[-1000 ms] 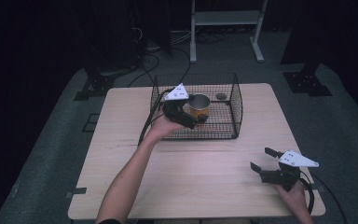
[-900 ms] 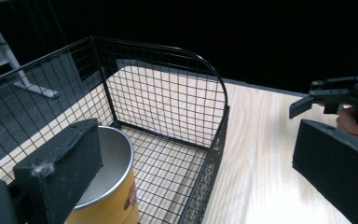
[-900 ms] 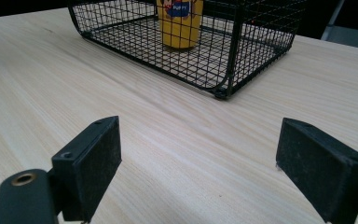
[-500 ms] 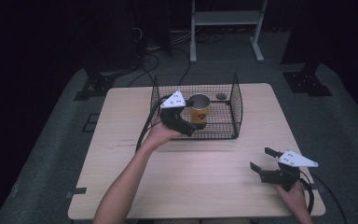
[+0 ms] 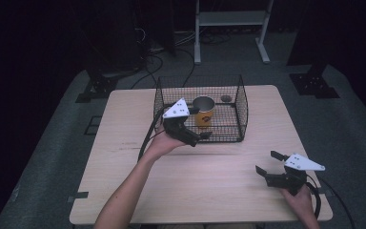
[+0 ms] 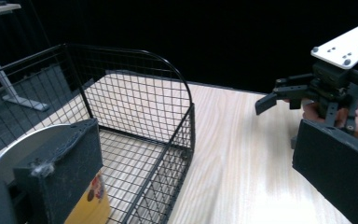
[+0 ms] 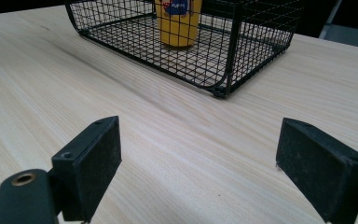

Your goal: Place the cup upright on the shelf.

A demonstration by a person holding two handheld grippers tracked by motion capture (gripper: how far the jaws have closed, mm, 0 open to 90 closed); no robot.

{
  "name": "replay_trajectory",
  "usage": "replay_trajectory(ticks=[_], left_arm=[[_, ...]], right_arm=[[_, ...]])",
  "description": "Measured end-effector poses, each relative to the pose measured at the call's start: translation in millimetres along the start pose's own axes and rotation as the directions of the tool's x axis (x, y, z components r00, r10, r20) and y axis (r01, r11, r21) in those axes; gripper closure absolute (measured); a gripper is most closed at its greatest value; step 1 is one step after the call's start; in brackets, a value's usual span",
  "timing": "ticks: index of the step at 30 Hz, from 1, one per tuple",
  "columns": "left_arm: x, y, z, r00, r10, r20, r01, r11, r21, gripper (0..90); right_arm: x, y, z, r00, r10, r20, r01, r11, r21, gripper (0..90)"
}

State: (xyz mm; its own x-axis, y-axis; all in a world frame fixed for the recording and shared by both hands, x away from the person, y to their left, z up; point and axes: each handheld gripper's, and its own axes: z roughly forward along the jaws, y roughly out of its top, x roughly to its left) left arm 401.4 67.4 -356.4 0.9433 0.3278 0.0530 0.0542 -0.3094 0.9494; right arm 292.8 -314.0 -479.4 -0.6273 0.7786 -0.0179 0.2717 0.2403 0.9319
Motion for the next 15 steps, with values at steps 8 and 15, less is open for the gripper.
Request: replay_trajectory(ticks=[8, 15], left_arm=[[-8.9, -8.6, -3.9, 1.0, 0.003, 0.002, -0.003, 1.0, 0.0, 0.9], [-13.9, -15.0, -10.2, 0.9999, -0.006, -0.016, 0.005, 0.9995, -0.032, 0.9]], right_arm=[[0.2, 0.1, 0.1, 1.0, 0.001, 0.001, -0.001, 1.0, 0.001, 13.0], [0.7, 0.2, 0.2, 1.0, 0.002, 0.002, -0.002, 1.0, 0.004, 13.0]])
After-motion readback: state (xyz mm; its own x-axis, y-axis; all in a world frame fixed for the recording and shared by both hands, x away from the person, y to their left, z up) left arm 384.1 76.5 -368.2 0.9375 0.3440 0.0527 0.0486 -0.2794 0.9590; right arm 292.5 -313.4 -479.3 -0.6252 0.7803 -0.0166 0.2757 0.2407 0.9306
